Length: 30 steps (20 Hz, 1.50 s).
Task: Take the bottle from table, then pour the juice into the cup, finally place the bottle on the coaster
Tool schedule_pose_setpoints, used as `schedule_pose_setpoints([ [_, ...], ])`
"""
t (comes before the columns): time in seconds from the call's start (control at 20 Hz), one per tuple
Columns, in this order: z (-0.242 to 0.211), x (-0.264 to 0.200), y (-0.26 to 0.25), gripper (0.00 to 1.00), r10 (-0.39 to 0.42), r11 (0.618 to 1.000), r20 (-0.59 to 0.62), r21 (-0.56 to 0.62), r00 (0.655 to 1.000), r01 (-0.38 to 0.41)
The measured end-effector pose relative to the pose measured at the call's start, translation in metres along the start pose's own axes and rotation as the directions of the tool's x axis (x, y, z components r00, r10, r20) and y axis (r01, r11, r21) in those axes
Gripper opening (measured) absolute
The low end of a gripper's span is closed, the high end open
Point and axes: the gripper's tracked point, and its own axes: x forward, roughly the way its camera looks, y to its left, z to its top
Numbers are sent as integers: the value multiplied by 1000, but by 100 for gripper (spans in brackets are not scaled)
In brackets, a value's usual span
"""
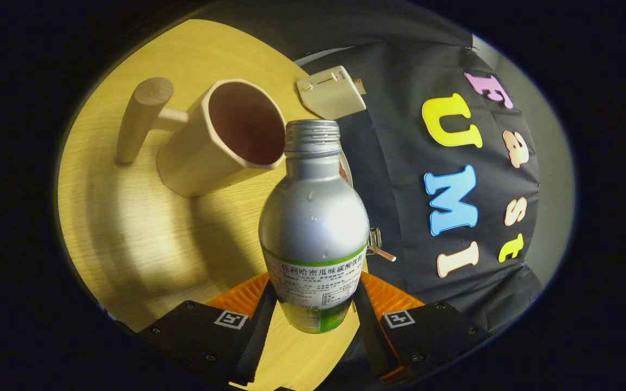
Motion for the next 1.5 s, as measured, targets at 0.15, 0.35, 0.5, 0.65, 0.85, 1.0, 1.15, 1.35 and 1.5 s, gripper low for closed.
schedule_pose_setpoints([
  [0.15, 0, -2, -4, 76, -3, 999, -19, -44, 1000, 2],
  [0.35, 1, -3, -13, 76, -14, 993, -35, -119, 999, 10],
  [0.5, -2, -3, -16, 76, -26, 986, -62, -165, 998, 15],
  [0.65, -2, -5, -20, 76, -32, 980, -79, -200, 996, 15],
  [0.85, 0, -7, -25, 76, -41, 965, -88, -262, 995, 17],
  [1.0, -2, -10, -27, 76, -47, 955, -100, -298, 994, 15],
  [1.15, -1, -12, -26, 76, -46, 950, -111, -313, 993, 9],
  [1.35, -1, -11, -29, 76, -49, 940, -124, -340, 991, 4],
  [1.5, -1, -12, -31, 76, -51, 934, -137, -356, 989, -1],
])
